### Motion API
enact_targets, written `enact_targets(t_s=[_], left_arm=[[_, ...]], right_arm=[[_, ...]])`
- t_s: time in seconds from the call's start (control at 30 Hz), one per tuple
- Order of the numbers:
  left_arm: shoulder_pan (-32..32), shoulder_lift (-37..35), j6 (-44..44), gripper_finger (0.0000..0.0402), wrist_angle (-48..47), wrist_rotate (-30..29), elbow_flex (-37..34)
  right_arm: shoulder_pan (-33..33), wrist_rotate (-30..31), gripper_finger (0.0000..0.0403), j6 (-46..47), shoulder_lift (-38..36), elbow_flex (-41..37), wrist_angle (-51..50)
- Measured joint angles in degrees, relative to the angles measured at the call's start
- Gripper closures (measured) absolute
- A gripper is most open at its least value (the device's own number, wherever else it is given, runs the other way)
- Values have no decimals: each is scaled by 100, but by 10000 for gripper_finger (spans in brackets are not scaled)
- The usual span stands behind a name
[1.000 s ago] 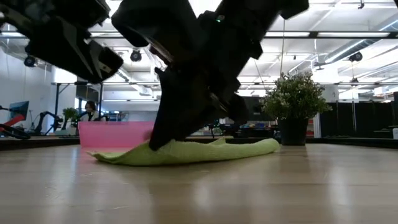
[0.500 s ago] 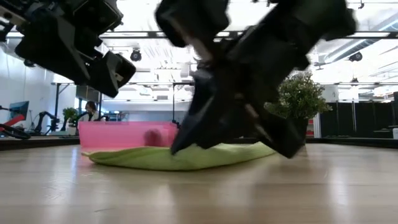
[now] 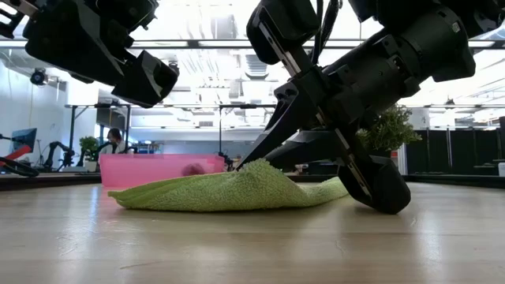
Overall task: Roll microfiber towels into tight, uniform cylinder then place into a basket
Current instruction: Roll the green microfiber cloth
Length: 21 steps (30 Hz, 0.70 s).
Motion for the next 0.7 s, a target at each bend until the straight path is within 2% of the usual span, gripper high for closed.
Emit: enact_targets(t_s=[0.3,0.4,0.57,0.63,0.7], left_arm=[[-22,1,15,226,590,169,-4],[-95,102,400,226,734,122,-20],[-232,722,1112,226,805,-542,-13],[-227,1111,1112,226,808,-840,-20],[-193,1501,903,226,986,-855,-11]], right_arm=[[20,-80,392,331,18,127,-442],[17,-80,392,522,18,121,-470],[17,-104,392,666,18,102,-421],[17,-174,392,607,20,89,-308],[17,-215,392,598,20,86,-252]])
